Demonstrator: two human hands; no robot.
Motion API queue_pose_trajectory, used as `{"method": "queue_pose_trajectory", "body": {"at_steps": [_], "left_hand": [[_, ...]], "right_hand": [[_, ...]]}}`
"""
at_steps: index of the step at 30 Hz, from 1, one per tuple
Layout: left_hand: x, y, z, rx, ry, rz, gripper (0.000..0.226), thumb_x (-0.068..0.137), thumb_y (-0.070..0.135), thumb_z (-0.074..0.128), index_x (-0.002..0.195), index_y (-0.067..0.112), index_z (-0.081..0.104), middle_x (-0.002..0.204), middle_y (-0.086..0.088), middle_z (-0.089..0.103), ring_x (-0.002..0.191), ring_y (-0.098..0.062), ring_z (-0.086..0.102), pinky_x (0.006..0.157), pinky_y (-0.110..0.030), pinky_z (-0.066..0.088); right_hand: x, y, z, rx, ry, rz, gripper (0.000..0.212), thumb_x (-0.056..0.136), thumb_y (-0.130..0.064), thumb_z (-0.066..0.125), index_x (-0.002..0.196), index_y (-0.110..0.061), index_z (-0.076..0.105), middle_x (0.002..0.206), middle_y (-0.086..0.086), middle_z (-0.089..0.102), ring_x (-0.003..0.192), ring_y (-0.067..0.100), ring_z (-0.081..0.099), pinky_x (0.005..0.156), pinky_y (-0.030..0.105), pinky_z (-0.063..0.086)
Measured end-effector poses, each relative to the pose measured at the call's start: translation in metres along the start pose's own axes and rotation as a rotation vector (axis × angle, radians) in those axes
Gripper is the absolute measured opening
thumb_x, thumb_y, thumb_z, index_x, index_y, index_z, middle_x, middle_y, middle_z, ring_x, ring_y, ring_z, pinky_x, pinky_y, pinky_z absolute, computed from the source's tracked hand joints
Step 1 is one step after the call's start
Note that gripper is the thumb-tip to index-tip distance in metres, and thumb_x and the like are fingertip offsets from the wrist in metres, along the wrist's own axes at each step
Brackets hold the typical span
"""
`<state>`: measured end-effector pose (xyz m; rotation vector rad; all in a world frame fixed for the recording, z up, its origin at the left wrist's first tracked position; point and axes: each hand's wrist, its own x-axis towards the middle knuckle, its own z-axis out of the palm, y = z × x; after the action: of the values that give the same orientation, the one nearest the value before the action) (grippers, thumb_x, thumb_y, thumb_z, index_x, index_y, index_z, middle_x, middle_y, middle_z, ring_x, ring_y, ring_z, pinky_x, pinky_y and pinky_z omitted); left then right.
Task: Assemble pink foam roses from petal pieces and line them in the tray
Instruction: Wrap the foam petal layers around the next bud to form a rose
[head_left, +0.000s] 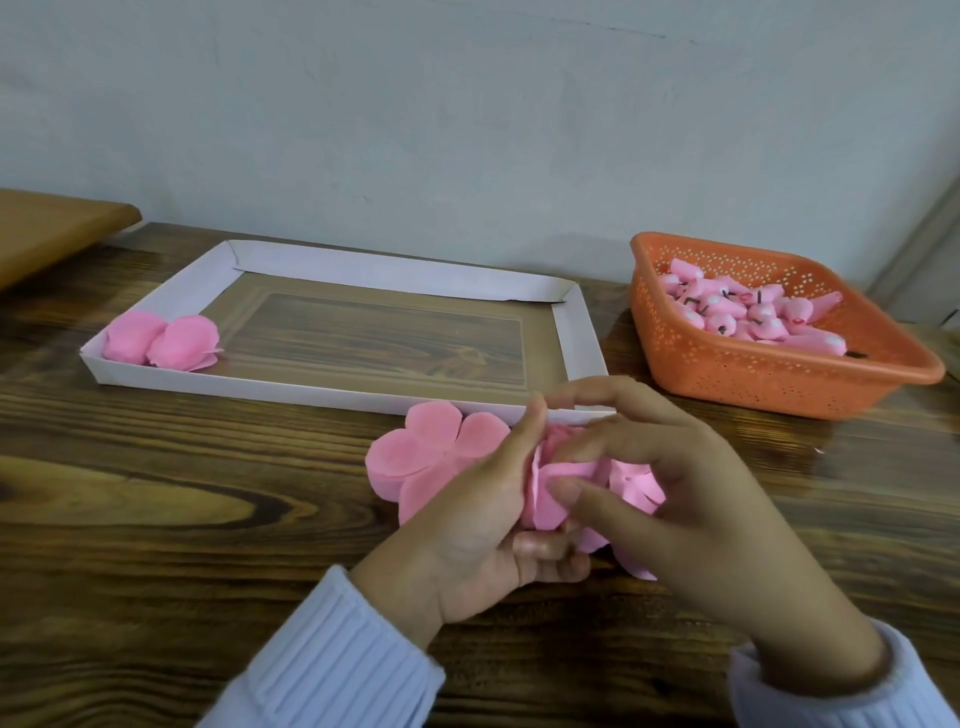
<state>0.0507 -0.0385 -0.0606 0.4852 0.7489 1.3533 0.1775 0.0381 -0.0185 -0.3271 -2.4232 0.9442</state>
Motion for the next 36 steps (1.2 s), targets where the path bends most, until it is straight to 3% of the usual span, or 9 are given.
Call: {"method": "queue_pose_trajectory", "body": {"at_steps": [8,12,16,20,23,26,30,33,36], "left_hand": [[-0.001,0.001,0.000,0.056,-0.023,0.012,0.059,0.071,0.070,0.044,0.068,0.017,0.071,0.051,-0.001,0.054,0.032,-0.004,0.037,0.054,-0.024,0.050],[-0.002,0.000,0.004,0.104,-0.005,0.063,0.053,0.070,0.068,0.051,0.078,0.020,0.072,0.053,0.001,0.052,0.042,-0.007,0.038,0.054,-0.024,0.051],[-0.001,0.001,0.005,0.135,0.053,0.101,0.043,0.088,0.051,0.052,0.100,0.013,0.067,0.071,-0.012,0.049,0.073,-0.032,0.036,0.056,-0.024,0.053],[-0.005,0.002,0.007,0.113,-0.002,0.122,0.043,0.078,0.052,0.055,0.094,0.014,0.069,0.066,-0.004,0.053,0.050,-0.009,0.042,0.057,-0.025,0.053],[-0.007,0.001,0.008,0.145,-0.063,0.149,0.046,0.079,0.053,0.059,0.097,0.011,0.065,0.067,0.000,0.054,0.049,-0.004,0.043,0.063,-0.025,0.054],[-0.006,0.000,0.004,0.255,-0.095,0.218,0.028,0.084,0.025,0.063,0.107,0.009,0.057,0.068,0.007,0.059,0.057,-0.003,0.054,0.076,-0.031,0.057],[-0.004,-0.003,0.003,0.516,0.067,0.374,0.027,0.084,0.015,0.066,0.109,0.009,0.060,0.070,0.005,0.064,0.069,-0.011,0.063,0.088,-0.057,0.052],[-0.001,-0.004,0.004,0.694,0.210,0.491,0.030,0.076,0.019,0.072,0.105,0.025,0.064,0.088,0.001,0.072,0.085,-0.017,0.070,0.084,-0.051,0.056],[-0.002,-0.002,0.003,0.763,0.231,0.589,0.030,0.072,0.010,0.070,0.099,0.024,0.067,0.088,0.000,0.073,0.086,-0.015,0.070,0.077,-0.038,0.058]], "right_hand": [[-0.001,0.002,-0.002,0.186,-0.068,-0.030,0.029,0.073,0.003,0.061,0.074,-0.023,0.071,0.115,-0.009,0.062,0.131,0.015,0.047,0.096,0.026,0.043],[-0.001,0.004,-0.003,0.183,-0.052,-0.029,0.024,0.075,-0.003,0.066,0.079,-0.026,0.070,0.120,-0.009,0.060,0.133,0.015,0.044,0.099,0.027,0.041],[0.000,0.007,-0.001,0.084,0.063,0.008,0.010,0.075,-0.017,0.071,0.080,-0.026,0.069,0.123,-0.013,0.059,0.130,0.006,0.046,0.098,0.013,0.036],[0.001,0.008,0.000,0.032,0.162,0.029,0.011,0.075,-0.023,0.071,0.084,-0.028,0.068,0.122,-0.012,0.059,0.122,-0.001,0.051,0.092,0.007,0.037],[0.001,0.010,-0.001,0.043,0.222,0.003,0.016,0.076,-0.022,0.071,0.089,-0.031,0.067,0.119,-0.010,0.061,0.121,0.006,0.054,0.094,0.019,0.043],[0.001,0.012,0.000,0.062,0.258,-0.004,0.020,0.078,-0.024,0.070,0.096,-0.031,0.064,0.112,-0.013,0.063,0.117,0.012,0.057,0.094,0.030,0.048],[0.002,0.011,0.003,0.190,0.291,0.000,0.024,0.086,-0.034,0.057,0.108,-0.030,0.063,0.109,-0.017,0.065,0.111,0.006,0.060,0.091,0.020,0.047],[0.002,0.011,0.007,0.082,0.225,-0.089,0.029,0.092,-0.032,0.049,0.115,-0.026,0.066,0.111,-0.018,0.066,0.112,0.005,0.059,0.092,0.016,0.043],[0.003,0.012,0.011,-0.007,0.144,-0.148,0.027,0.093,-0.030,0.050,0.111,-0.024,0.070,0.119,-0.011,0.065,0.122,0.008,0.055,0.100,0.026,0.042]]}}
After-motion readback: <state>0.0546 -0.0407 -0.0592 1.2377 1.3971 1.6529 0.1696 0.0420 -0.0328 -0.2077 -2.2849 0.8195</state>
